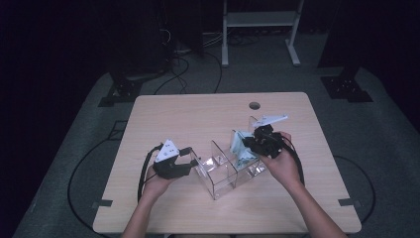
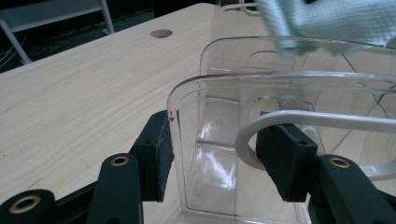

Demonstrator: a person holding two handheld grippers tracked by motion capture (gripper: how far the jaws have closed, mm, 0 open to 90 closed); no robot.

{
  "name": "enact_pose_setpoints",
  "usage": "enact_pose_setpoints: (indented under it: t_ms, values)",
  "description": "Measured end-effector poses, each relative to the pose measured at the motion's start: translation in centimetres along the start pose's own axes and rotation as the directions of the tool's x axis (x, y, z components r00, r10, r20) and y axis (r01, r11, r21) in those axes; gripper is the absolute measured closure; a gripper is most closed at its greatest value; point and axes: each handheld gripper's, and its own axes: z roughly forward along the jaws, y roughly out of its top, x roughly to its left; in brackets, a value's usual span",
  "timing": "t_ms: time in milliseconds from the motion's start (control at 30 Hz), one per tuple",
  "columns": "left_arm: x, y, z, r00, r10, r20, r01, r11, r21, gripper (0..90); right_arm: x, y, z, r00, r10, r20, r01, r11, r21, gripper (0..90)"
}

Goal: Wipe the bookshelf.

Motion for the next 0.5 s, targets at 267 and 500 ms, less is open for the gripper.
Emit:
enact_pose_setpoints:
  t_ms: [267,500]
  values:
    - [0.0,0.0,0.0,1.0,-0.005,-0.002,0.005,1.0,-0.003,46.8,-0.8,2.7,3.1,0.9995,0.032,0.001,-0.032,0.999,0.014,84.5]
    - [0.0,-0.1,0.0,0.9999,-0.011,-0.005,0.011,0.9999,-0.005,46.8,-1.4,3.5,4.1,0.9979,0.063,-0.011,-0.063,0.998,0.02,84.4]
